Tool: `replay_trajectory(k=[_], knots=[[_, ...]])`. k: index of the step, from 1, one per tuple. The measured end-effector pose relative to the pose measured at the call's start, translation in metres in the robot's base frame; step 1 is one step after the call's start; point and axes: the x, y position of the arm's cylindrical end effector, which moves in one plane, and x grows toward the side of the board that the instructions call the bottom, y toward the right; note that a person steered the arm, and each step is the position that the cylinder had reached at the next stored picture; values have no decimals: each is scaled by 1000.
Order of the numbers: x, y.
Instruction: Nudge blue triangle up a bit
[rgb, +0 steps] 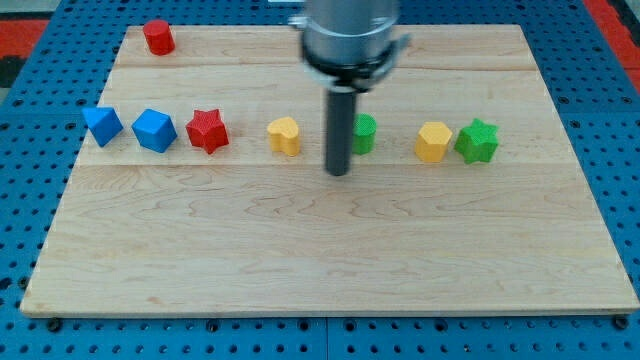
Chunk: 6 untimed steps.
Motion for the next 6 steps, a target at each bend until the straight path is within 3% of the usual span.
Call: replay_trajectory(k=[1,2,3,4,6], knots=[[23,-95],[30,-235],[18,-286],[-27,-287],[-194,-281]])
